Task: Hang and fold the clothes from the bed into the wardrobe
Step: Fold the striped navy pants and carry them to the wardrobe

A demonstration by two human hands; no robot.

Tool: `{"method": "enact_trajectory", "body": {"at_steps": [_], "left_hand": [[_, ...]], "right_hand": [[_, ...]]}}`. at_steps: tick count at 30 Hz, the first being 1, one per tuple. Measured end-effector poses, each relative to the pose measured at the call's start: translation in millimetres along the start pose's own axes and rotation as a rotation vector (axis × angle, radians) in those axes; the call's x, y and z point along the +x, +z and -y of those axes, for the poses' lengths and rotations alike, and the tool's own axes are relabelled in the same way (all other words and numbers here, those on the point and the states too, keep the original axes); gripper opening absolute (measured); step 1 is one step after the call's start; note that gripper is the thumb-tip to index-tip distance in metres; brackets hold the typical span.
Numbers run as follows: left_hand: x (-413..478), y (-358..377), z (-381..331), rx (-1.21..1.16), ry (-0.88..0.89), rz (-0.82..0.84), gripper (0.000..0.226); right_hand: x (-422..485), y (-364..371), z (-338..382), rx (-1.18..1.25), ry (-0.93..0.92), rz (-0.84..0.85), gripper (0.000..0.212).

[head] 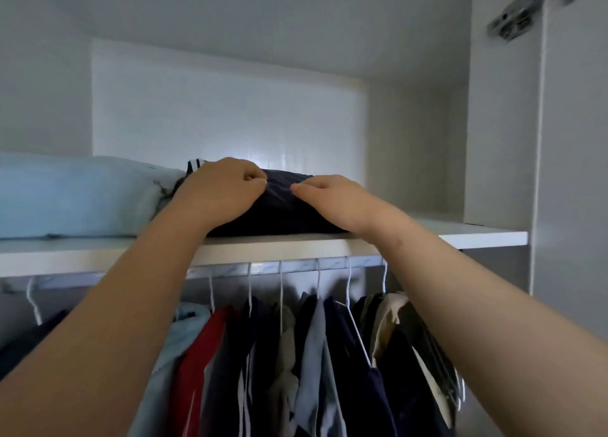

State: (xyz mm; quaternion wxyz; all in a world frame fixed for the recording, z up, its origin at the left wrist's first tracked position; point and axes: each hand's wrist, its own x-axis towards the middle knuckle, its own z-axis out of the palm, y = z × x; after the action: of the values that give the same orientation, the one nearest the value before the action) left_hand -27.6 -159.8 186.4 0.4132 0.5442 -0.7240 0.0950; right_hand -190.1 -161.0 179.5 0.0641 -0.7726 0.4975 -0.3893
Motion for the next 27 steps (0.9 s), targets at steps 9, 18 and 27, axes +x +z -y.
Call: {"method": "enact_trajectory", "body": {"at_steps": [9, 18, 27], "left_hand": [[-59, 22, -58, -0.710, 0.169, -0.061, 0.027], [-158, 58, -177, -1.150, 0.283, 0.341, 0.015], [-359, 25, -317, -1.371, 0.394, 0.897, 0.007]], "right_hand": [[-94, -31, -1, 0.050, 0.196, -0.360, 0.022], [-277, -80, -9, 0.017, 0.540, -0.688, 0.008], [-532, -123, 55, -0.075, 0.883, -1.033, 0.009]]}}
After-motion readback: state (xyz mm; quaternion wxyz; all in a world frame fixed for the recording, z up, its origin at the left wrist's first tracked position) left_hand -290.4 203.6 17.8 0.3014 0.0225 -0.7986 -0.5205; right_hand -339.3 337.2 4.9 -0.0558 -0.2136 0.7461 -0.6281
